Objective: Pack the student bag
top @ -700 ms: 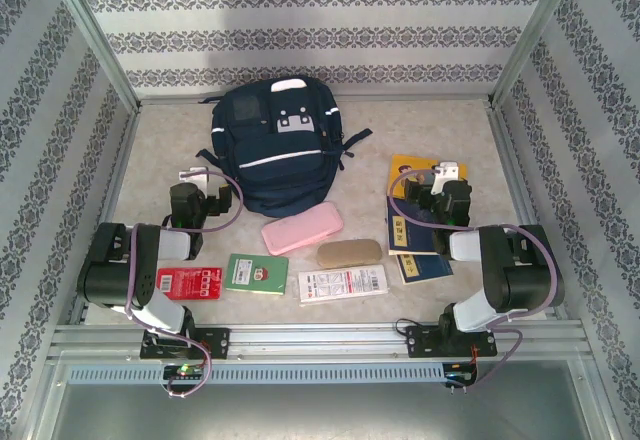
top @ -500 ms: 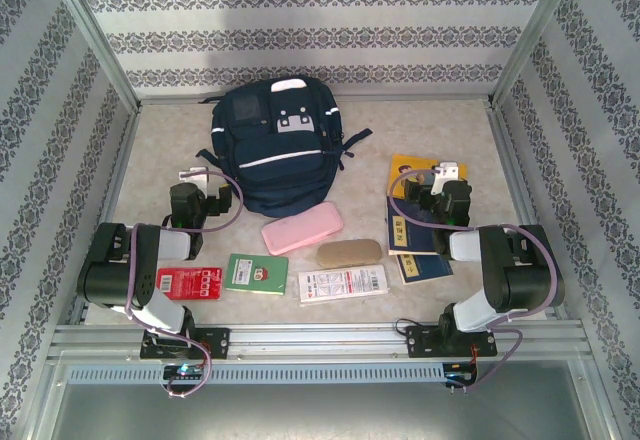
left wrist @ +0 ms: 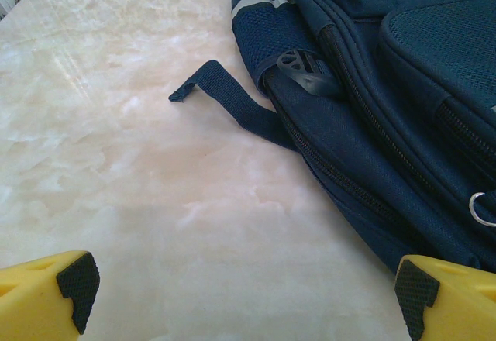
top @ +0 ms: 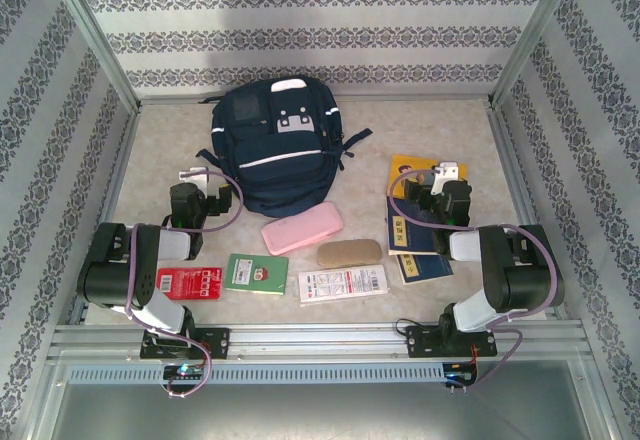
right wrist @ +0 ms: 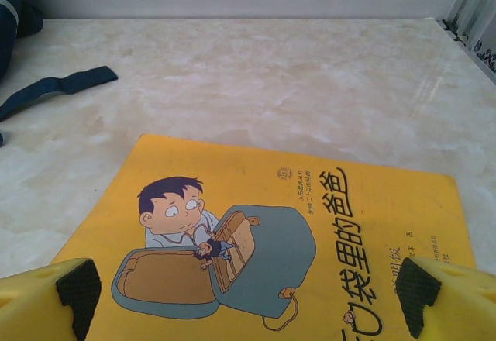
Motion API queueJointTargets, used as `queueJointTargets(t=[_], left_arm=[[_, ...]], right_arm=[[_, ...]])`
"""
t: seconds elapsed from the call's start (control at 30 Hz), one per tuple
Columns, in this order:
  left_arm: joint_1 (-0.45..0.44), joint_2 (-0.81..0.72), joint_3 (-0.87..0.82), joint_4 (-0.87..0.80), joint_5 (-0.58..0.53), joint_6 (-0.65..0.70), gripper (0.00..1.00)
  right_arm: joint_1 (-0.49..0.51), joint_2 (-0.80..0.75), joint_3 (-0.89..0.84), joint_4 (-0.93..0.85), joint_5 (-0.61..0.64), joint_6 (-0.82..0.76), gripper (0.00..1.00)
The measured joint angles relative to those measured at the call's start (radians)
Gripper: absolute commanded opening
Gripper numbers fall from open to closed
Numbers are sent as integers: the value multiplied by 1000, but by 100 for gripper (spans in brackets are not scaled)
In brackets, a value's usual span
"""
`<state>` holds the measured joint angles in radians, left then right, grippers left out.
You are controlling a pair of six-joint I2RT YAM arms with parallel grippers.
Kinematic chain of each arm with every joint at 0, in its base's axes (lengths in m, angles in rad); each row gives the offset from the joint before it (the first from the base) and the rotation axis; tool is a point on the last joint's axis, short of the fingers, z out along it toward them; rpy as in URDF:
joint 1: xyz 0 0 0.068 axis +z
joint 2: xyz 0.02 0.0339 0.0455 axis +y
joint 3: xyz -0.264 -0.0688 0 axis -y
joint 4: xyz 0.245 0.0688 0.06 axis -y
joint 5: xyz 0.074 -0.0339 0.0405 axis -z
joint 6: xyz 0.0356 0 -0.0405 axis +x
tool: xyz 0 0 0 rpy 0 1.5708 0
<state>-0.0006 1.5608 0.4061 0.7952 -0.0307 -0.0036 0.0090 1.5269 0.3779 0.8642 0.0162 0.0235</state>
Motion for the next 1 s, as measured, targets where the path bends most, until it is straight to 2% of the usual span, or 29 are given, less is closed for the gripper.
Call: queueJointTargets(t=[0.3, 0.43, 0.53, 0.6, 0.7, 0.77, 0.8, 0.87, 1.0], left_arm=[[0, -25, 0, -26, -8, -3, 99], [0, -209, 13, -171, -21, -8, 99], [-10, -422, 92, -341, 18, -12, 99], [-48, -533, 184, -450, 32, -16, 99], [-185, -646, 370, -641, 27, -56, 99], [-278, -674, 507, -799, 19, -114, 99], [-303, -673, 563, -871, 20, -143, 99], [-323, -651, 690, -1059, 19, -220, 99], [-325, -586, 832, -1363, 0, -338, 99]], right_arm=[[0, -14, 1, -20, -3, 0, 98], [27, -182, 31, -195, 30, -2, 98], [109, -369, 71, -277, 80, 24, 98], [213, -463, 127, -351, 131, 27, 98], [434, -550, 248, -471, 182, 9, 98], [584, -585, 348, -582, 230, 5, 98], [627, -592, 396, -633, 249, 16, 98], [678, -591, 544, -799, 278, 65, 98], [666, -573, 789, -1020, 257, 184, 98]])
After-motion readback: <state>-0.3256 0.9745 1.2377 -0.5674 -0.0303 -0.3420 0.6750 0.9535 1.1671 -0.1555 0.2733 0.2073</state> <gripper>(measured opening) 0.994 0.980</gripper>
